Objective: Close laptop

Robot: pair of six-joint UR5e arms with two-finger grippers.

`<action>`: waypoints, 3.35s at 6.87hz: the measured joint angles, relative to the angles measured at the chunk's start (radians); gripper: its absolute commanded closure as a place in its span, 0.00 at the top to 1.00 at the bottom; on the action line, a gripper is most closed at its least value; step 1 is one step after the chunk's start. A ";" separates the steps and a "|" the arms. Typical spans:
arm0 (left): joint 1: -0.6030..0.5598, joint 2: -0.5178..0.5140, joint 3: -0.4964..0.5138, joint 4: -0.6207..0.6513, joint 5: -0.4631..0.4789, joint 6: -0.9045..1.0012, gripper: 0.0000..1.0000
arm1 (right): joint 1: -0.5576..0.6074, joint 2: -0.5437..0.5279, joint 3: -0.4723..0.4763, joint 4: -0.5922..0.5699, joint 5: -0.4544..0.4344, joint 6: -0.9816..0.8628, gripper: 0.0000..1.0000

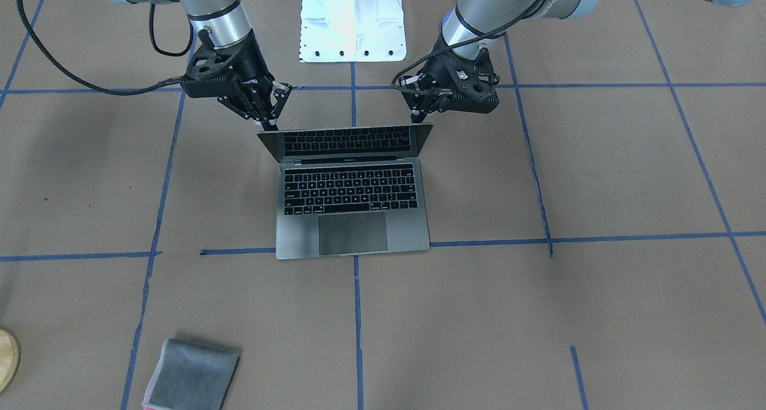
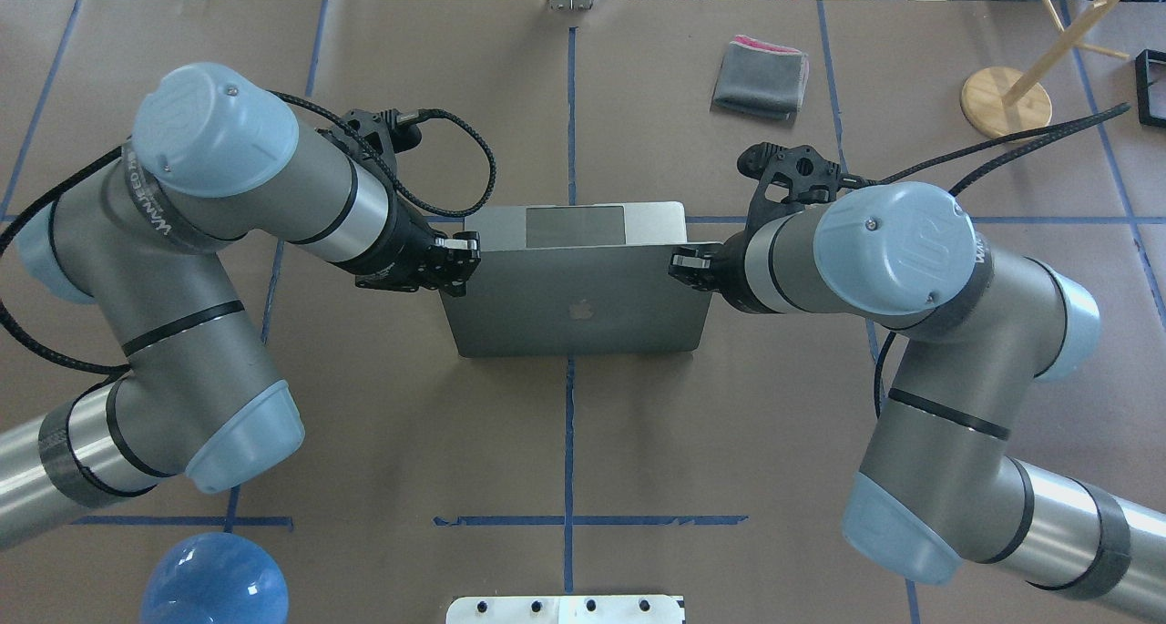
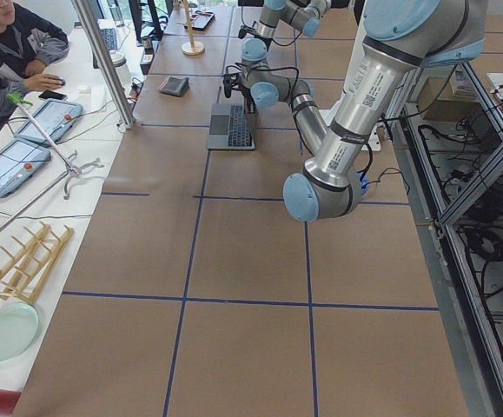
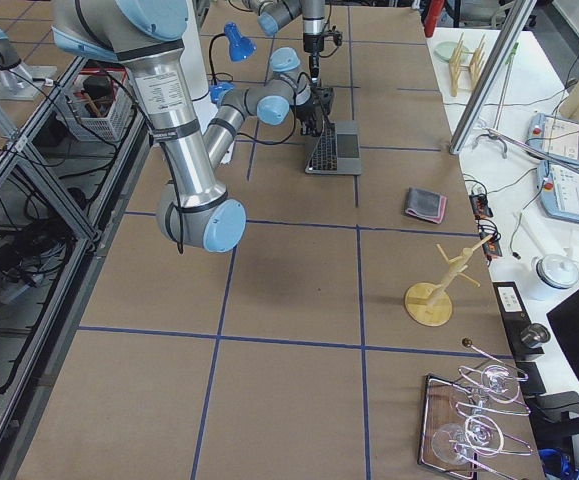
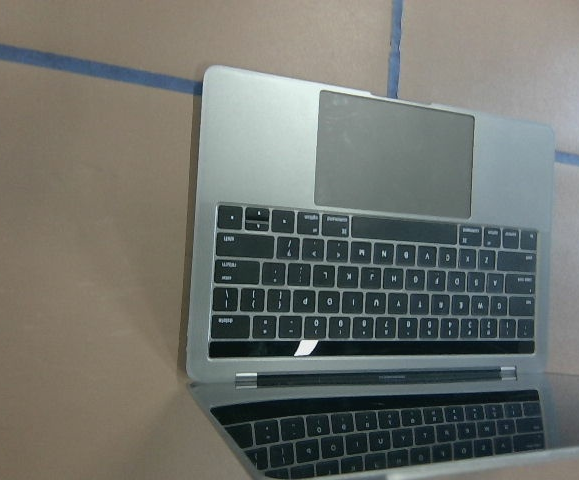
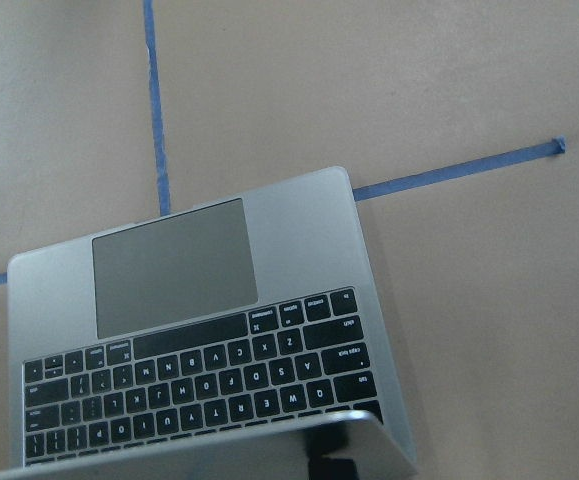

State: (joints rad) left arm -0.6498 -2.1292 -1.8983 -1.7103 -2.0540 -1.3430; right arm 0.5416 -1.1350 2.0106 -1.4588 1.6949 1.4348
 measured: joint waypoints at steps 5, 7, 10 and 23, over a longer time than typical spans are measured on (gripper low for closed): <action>-0.036 -0.072 0.144 -0.013 -0.001 0.010 0.00 | 0.066 0.095 -0.167 -0.002 0.020 -0.047 0.00; -0.041 -0.100 0.234 -0.049 0.000 0.011 0.00 | 0.081 0.152 -0.272 0.002 0.029 -0.073 0.00; -0.044 -0.142 0.433 -0.166 0.024 0.012 0.00 | 0.084 0.245 -0.486 0.009 0.036 -0.112 0.00; -0.408 0.064 0.427 -0.021 -0.225 0.654 0.99 | 0.494 -0.093 -0.337 -0.054 0.434 -0.801 1.00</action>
State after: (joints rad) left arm -1.0577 -2.0652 -1.4712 -1.7317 -2.2792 -0.6891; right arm 1.0356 -1.2280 1.6738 -1.5130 2.1287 0.6335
